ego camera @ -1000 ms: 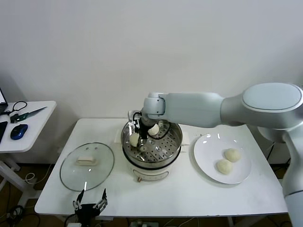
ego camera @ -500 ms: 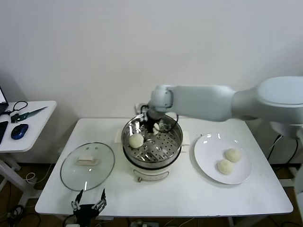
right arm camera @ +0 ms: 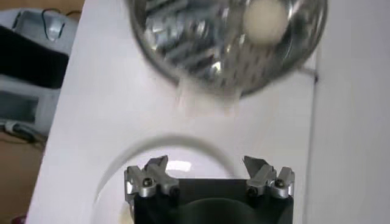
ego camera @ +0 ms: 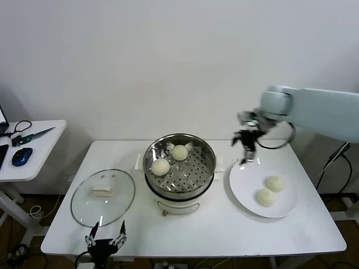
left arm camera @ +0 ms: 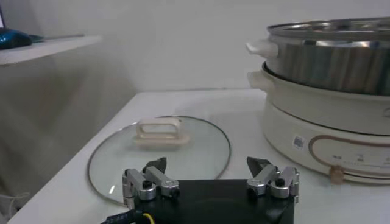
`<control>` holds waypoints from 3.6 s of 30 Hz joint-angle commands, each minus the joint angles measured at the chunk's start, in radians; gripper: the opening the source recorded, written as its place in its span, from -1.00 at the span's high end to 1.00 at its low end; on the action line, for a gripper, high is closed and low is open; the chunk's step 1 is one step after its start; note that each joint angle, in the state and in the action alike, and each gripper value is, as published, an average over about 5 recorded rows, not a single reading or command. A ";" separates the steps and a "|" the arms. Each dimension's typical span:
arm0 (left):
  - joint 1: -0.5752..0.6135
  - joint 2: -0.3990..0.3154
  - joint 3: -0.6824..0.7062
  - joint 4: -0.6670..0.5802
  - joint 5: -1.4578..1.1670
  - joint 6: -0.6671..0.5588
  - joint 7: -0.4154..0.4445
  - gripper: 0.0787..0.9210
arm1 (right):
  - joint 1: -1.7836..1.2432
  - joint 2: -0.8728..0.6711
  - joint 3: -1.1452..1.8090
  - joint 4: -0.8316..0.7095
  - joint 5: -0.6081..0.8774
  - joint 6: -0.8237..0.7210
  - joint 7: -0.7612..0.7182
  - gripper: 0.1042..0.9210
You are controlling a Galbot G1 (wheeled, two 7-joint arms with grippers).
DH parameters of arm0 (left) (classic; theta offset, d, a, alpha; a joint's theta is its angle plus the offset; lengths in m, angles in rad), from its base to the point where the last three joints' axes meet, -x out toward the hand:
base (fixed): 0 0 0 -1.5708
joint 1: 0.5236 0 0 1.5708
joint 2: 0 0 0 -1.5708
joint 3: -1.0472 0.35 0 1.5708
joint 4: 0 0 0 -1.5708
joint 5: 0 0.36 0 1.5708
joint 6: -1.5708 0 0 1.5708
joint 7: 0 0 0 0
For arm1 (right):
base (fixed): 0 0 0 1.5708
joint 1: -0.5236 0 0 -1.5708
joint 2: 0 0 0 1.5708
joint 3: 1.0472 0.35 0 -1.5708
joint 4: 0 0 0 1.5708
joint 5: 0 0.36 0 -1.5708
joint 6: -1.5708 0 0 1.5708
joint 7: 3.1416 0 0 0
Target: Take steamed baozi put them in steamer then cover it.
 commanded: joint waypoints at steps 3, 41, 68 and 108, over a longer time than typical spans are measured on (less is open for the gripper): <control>0.004 -0.006 0.001 0.001 0.004 -0.001 0.000 -0.77 | -0.327 -0.269 0.219 -0.007 -0.288 0.040 -0.024 -0.76; 0.014 -0.007 0.006 0.012 0.015 -0.008 -0.002 -0.77 | -0.672 -0.110 0.542 -0.135 -0.394 -0.042 0.062 -0.67; 0.020 -0.011 0.013 -0.003 0.037 -0.004 -0.001 -0.77 | 0.324 0.276 0.066 -0.053 -0.210 0.579 -0.140 -0.41; 0.036 -0.008 -0.017 -0.032 0.033 -0.018 -0.012 -0.77 | -0.198 0.621 0.195 -0.013 -0.710 0.677 0.058 -0.41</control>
